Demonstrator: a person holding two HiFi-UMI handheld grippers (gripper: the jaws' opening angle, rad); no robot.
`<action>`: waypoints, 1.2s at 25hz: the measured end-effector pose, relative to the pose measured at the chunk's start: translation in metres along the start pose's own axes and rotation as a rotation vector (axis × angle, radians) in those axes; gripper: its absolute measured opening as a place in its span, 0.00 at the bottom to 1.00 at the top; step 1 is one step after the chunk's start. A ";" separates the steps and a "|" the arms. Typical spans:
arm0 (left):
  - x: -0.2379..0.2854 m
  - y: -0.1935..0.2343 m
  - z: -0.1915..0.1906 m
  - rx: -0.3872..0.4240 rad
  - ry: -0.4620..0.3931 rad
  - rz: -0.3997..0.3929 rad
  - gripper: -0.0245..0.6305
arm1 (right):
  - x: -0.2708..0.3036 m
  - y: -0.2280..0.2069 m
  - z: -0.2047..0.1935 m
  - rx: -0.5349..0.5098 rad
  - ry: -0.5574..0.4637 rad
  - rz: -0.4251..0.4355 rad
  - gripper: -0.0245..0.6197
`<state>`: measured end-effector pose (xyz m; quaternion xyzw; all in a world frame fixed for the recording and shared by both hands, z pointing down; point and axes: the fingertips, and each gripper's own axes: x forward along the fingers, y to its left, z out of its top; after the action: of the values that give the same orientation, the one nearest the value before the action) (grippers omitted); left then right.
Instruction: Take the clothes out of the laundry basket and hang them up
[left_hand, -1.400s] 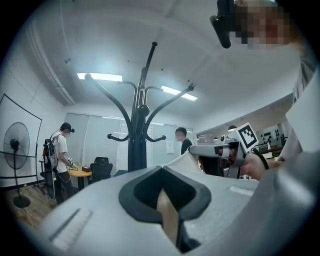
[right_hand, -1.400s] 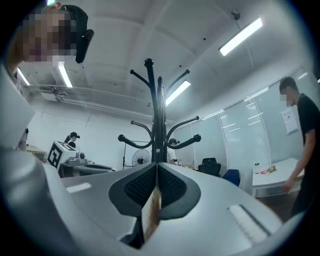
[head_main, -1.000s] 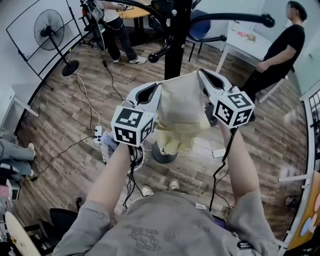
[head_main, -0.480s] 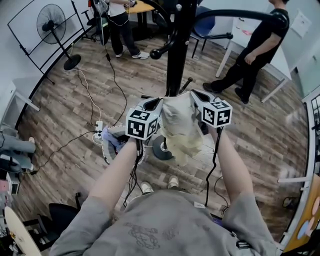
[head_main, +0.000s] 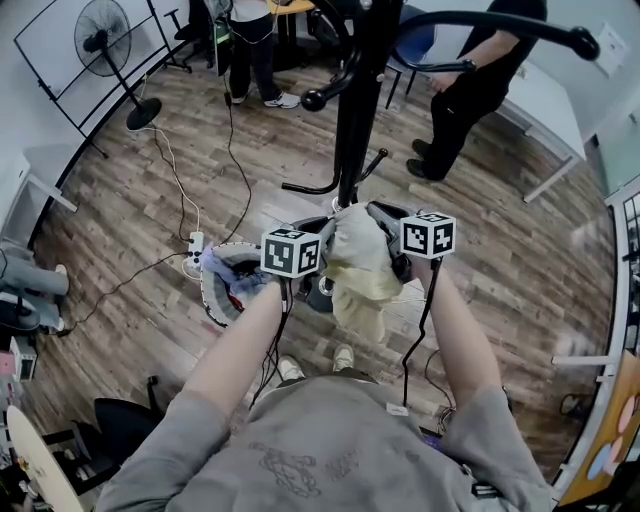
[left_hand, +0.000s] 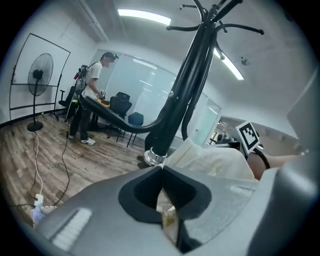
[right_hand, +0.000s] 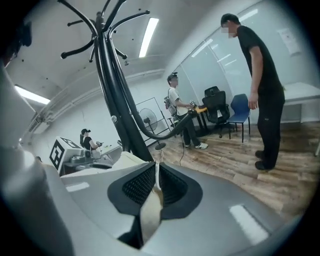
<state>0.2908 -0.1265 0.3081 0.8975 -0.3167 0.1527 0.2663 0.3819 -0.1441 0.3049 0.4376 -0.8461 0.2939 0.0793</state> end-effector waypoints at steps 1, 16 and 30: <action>0.003 -0.002 -0.004 -0.014 0.006 -0.013 0.05 | 0.001 -0.001 -0.003 0.023 0.006 0.008 0.13; -0.011 0.007 -0.028 -0.083 0.036 -0.024 0.28 | -0.048 -0.031 -0.021 0.058 -0.001 -0.092 0.33; -0.070 -0.005 0.004 0.034 -0.078 -0.004 0.28 | -0.099 0.043 0.055 -0.086 -0.208 -0.059 0.29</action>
<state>0.2420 -0.0912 0.2719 0.9077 -0.3225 0.1222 0.2389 0.4150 -0.0876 0.2030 0.4868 -0.8482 0.2079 0.0186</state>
